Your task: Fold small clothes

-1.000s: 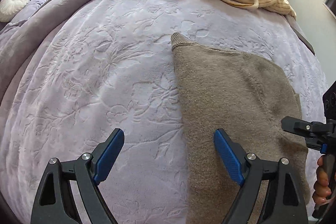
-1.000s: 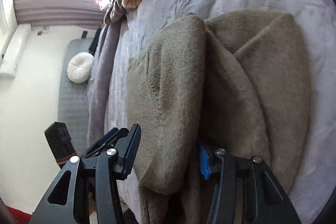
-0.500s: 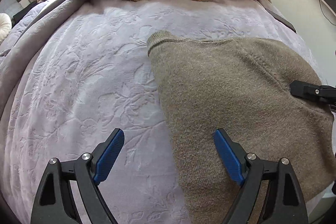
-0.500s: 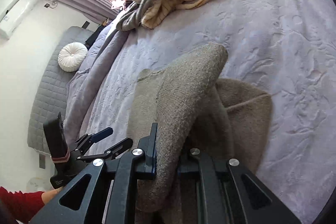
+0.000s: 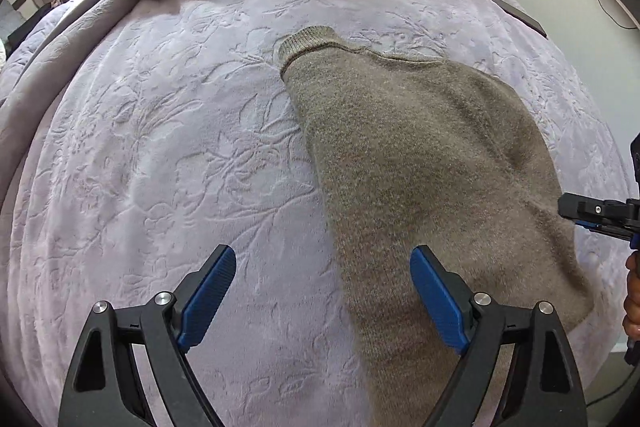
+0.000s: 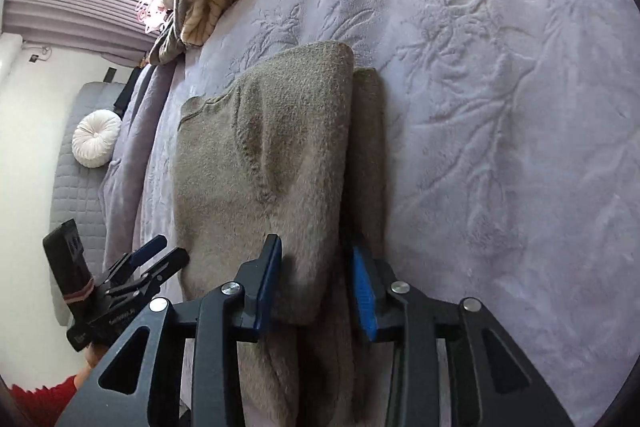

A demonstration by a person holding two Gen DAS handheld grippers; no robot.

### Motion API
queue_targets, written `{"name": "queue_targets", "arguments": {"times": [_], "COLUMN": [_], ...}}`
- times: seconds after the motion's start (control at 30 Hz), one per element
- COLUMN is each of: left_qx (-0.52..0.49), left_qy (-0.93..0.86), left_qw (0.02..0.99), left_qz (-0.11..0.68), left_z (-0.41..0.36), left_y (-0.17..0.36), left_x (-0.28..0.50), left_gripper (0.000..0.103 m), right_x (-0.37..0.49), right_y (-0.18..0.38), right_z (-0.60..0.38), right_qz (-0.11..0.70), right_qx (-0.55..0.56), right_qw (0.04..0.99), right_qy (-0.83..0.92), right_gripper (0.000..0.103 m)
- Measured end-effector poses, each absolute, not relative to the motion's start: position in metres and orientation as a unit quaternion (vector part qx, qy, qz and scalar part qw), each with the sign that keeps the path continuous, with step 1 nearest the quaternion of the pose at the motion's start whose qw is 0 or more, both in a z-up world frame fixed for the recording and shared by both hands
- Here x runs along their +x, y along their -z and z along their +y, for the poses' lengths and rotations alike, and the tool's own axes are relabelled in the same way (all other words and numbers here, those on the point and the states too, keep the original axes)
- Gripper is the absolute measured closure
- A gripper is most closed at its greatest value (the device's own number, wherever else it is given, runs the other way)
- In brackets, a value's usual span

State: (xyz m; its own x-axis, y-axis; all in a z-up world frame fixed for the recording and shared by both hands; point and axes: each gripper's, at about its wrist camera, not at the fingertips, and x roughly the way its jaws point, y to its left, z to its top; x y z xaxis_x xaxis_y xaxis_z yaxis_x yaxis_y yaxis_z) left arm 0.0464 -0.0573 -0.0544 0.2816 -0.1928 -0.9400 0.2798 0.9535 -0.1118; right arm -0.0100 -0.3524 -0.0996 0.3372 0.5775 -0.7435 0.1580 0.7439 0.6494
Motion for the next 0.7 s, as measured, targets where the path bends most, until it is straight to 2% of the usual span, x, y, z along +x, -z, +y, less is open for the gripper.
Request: {"name": "queue_targets", "arguments": {"times": [0.17,0.27,0.3,0.33,0.4,0.5,0.57,0.63,0.7], "left_qx": [0.036,0.055,0.067,0.081,0.104,0.125,0.117,0.108,0.102], "left_qy": [0.172,0.189,0.195,0.198,0.201,0.207,0.21,0.204,0.203], "left_qw": [0.781,0.768,0.762,0.759,0.756,0.749,0.746,0.744,0.745], "left_qz": [0.599,0.61,0.614,0.616,0.614,0.616,0.621,0.627,0.627], "left_z": [-0.057,-0.068,-0.072,-0.076,-0.08,-0.08,-0.076,-0.072,-0.07], "left_y": [0.053,0.059,0.062,0.064,0.068,0.081,0.091,0.098,0.099], "left_x": [0.025,0.014,0.011,0.008,0.002,-0.009,-0.015,-0.018,-0.021], "left_gripper": [0.013,0.013,0.013,0.013,0.013,0.013,0.013,0.002,0.002], "right_x": [-0.062,-0.076,-0.075,-0.074,-0.073,-0.082,-0.092,-0.102,-0.109], "right_y": [0.084,0.088,0.09,0.091,0.085,0.078,0.093,0.123,0.139], "right_z": [-0.358,-0.339,-0.332,-0.324,-0.315,-0.319,-0.329,-0.34,-0.349], "right_qz": [0.546,0.568,0.579,0.591,0.596,0.583,0.593,0.606,0.598], "right_qx": [0.363,0.338,0.321,0.298,0.279,0.306,0.323,0.353,0.395], "right_qw": [0.738,0.731,0.73,0.731,0.735,0.735,0.724,0.704,0.688], "right_qy": [-0.159,-0.172,-0.17,-0.165,-0.164,-0.161,-0.139,-0.117,-0.112], "right_gripper": [0.063,0.064,0.07,0.096,0.097,0.097,0.098,0.098,0.098]}}
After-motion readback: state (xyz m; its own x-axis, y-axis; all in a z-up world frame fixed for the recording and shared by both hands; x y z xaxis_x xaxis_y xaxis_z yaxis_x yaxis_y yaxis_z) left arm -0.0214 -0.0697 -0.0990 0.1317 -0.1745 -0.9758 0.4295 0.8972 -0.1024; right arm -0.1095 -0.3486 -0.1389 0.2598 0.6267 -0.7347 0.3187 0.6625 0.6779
